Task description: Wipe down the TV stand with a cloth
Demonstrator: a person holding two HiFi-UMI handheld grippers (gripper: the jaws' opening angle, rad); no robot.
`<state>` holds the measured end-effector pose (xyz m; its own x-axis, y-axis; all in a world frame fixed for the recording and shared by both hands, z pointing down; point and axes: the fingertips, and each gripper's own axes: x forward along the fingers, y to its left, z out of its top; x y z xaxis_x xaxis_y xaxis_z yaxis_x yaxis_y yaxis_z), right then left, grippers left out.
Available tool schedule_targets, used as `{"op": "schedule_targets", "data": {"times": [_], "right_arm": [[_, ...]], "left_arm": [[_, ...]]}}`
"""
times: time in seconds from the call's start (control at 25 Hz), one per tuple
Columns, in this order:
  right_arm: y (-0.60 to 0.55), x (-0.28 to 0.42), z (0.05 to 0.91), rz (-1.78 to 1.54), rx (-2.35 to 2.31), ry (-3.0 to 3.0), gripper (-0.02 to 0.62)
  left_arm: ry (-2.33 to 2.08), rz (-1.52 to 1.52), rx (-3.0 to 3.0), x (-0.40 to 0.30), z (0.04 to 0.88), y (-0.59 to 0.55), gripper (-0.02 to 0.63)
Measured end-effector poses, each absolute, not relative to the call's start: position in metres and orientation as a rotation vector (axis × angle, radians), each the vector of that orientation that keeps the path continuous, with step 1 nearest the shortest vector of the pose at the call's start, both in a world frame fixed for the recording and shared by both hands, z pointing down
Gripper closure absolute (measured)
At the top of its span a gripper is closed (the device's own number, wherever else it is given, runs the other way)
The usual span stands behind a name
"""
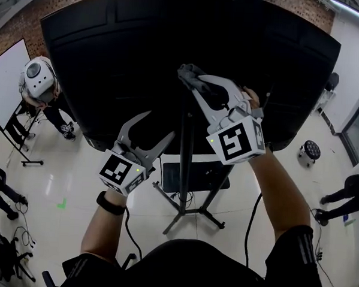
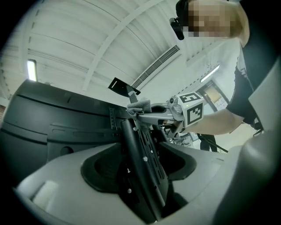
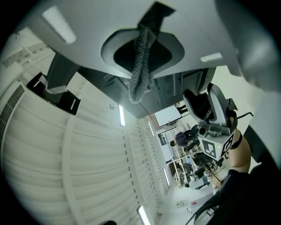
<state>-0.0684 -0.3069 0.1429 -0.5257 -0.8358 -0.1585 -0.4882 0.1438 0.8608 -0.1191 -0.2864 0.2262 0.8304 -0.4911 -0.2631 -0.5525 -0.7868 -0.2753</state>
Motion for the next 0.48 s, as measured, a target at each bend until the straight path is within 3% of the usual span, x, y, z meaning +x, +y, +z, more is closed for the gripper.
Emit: {"op": "schedule_targets", "data": {"times": [0.48], "right_arm": [[-0.325, -0.048, 0.178, -1.256, 1.157, -2.196, 0.563]], "left_arm": [[0.907, 0.211, -2.692, -0.096, 0.248, -0.293, 0.314]]}}
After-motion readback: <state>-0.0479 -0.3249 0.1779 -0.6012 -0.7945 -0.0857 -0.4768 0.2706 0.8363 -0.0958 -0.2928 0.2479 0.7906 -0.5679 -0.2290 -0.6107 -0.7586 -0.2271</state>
